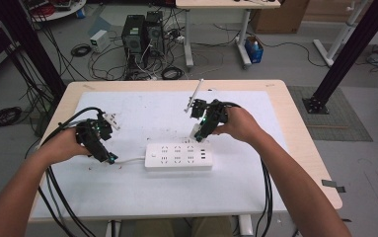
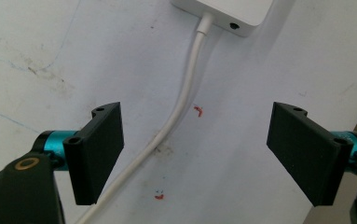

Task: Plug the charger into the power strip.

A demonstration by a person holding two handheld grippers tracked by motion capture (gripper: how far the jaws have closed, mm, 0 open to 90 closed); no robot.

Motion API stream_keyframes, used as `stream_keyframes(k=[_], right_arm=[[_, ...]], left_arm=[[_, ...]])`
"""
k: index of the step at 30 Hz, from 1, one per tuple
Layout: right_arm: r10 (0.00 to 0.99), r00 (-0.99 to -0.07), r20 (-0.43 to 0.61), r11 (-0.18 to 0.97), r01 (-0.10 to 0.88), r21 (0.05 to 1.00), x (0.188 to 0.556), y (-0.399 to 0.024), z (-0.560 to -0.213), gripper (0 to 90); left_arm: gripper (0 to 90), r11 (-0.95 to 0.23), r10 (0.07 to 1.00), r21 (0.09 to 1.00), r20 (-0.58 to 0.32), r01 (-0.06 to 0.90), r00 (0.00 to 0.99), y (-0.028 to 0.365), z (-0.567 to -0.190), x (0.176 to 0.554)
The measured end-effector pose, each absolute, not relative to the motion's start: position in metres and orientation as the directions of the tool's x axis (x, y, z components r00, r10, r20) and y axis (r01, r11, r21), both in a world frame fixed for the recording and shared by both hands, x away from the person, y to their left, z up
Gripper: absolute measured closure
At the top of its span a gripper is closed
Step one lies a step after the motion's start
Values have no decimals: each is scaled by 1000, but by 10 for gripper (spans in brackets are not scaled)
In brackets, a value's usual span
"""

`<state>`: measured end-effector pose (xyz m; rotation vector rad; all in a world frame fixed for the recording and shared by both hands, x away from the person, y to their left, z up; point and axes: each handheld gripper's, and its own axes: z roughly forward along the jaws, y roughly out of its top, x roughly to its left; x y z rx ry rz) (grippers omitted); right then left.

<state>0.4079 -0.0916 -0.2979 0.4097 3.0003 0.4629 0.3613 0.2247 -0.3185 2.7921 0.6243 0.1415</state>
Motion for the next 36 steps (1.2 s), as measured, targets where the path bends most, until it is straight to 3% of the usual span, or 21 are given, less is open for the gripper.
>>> stream_keyframes(k=[14,22,28,36], right_arm=[[49,-995,-92,991,37,127,405,-50,-343,624],[-41,-992,-116,998,-47,49,405,-37,-351,626],[-25,-993,-116,1000,-23,-22,405,-31,-359,629],[0,-995,-101,1000,1,-3,408,-31,-360,629]], left_arm=[[188,-874,413,291,23,389,910,222,-330,360],[188,-865,422,302,9,400,907,224,-334,360],[188,-867,417,302,3,396,909,225,-336,357],[188,-858,424,316,-9,405,905,223,-341,356]])
